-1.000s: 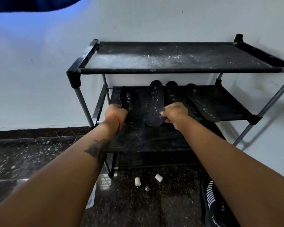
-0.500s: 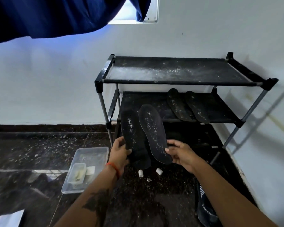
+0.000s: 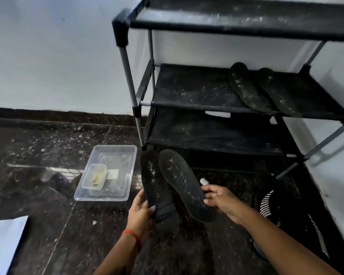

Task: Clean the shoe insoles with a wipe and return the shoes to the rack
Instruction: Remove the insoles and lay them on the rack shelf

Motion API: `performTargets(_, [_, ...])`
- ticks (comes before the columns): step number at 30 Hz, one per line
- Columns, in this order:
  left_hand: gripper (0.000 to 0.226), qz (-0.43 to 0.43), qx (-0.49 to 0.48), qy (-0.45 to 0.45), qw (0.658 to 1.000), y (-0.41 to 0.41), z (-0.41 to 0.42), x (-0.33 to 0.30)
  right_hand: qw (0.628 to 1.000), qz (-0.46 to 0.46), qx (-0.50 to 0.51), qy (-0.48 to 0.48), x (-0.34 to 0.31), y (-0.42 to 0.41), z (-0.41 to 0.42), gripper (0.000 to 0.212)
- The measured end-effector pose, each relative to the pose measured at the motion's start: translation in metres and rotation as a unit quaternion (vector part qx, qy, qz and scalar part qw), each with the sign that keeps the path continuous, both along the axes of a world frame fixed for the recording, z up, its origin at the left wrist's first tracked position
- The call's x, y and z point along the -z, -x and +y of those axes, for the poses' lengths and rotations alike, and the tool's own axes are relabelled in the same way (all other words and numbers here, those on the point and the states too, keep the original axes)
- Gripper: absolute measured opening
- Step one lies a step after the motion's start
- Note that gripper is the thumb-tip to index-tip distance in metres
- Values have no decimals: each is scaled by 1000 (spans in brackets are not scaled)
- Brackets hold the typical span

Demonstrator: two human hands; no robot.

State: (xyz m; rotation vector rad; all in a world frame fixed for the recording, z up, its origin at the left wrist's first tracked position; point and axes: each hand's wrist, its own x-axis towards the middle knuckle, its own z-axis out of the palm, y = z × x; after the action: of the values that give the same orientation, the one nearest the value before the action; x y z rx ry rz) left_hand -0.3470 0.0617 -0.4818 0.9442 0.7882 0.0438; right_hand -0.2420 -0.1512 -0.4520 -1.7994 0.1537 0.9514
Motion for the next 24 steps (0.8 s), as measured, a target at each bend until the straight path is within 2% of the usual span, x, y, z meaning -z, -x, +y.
performTargets(10, [67, 108, -23, -16, 994, 3, 19, 87, 997, 15, -40, 57, 120, 4, 49, 41])
performTargets(18, [68, 160, -7, -53, 986, -1, 35, 129, 992, -11, -44, 115, 161, 11, 77, 44])
performTargets(20, [67, 181, 17, -86, 980, -1, 36, 134, 991, -16, -60, 122, 159, 11, 79, 48])
performTargets(24, [66, 216, 96, -226, 945, -1, 34, 119, 982, -44, -95, 155, 146, 10, 80, 68])
